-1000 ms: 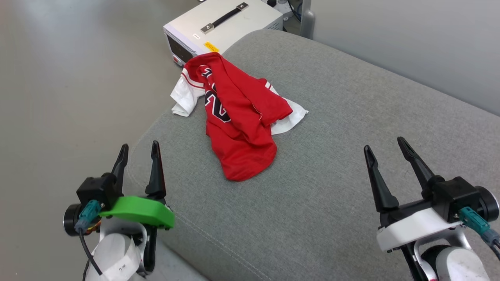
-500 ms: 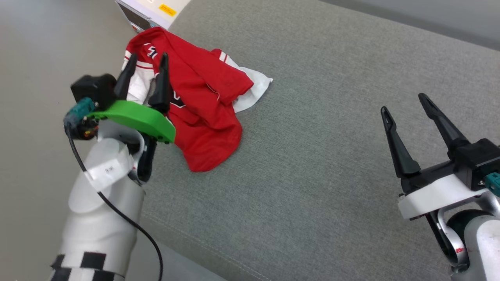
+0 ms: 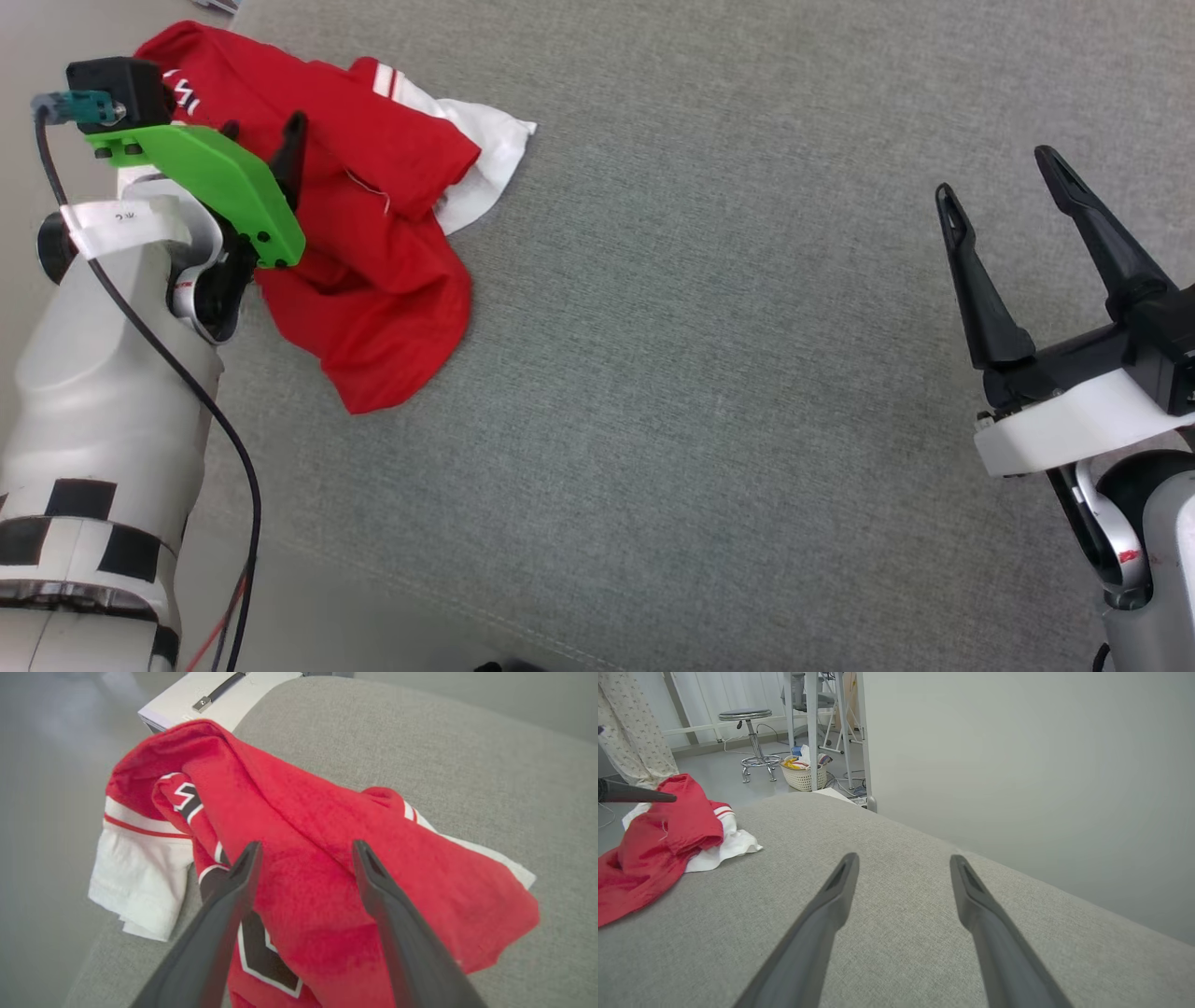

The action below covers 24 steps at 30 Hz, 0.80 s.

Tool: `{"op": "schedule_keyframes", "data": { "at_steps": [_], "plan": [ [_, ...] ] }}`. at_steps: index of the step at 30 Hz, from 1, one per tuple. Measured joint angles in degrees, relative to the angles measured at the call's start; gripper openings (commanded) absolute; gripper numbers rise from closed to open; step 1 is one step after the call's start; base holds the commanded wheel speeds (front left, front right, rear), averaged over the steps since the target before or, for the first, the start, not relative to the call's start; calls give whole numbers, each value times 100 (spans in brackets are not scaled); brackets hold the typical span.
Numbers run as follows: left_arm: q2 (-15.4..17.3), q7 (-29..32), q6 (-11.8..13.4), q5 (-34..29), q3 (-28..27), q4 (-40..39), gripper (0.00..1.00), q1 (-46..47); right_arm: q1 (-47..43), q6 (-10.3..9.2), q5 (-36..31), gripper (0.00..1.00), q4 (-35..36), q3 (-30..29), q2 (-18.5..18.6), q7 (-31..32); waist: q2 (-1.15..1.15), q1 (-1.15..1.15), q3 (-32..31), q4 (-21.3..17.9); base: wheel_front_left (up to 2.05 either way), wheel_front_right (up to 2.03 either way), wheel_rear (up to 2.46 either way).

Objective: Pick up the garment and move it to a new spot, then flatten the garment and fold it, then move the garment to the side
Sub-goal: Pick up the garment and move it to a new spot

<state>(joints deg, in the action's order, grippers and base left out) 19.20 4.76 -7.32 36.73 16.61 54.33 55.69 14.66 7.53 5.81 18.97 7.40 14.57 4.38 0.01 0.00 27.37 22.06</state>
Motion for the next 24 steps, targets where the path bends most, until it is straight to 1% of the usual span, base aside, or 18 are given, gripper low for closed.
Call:
{"op": "schedule_keyframes", "data": {
  "at_steps": [1,4,9,10,11,12,16,18,24],
  "plan": [
    [8,308,0,181,58,267,100,85,2,0,1,100,5,-5,1,0,0,0,123,-73,0,0,0],
    [19,840,0,453,154,645,100,141,48,0,36,100,14,18,4,-12,0,0,299,-199,0,0,0],
    [143,1427,0,635,223,998,100,363,82,0,53,100,26,3,18,-43,0,0,477,-368,0,0,0],
    [175,1651,-1,713,268,1105,45,485,82,0,55,100,26,-15,16,-43,0,-1,538,-428,0,0,0],
    [197,1647,-1,746,311,1129,30,520,82,0,63,100,26,-22,16,-43,0,-1,551,-445,0,0,0],
    [209,1592,-1,742,353,1145,0,532,82,0,69,100,21,-25,13,-43,0,-1,546,-453,0,0,0],
    [188,1128,23,636,448,1291,0,539,82,0,98,100,-14,-49,-24,-80,-1,0,455,-457,0,0,0],
    [152,792,87,513,516,1376,0,530,80,0,105,100,-85,-57,-85,-147,-1,0,344,-451,0,0,0],
    [163,-190,148,325,653,1429,0,482,35,0,171,100,-345,-68,-314,-353,-1,0,-63,-439,0,0,0]
  ]
}}
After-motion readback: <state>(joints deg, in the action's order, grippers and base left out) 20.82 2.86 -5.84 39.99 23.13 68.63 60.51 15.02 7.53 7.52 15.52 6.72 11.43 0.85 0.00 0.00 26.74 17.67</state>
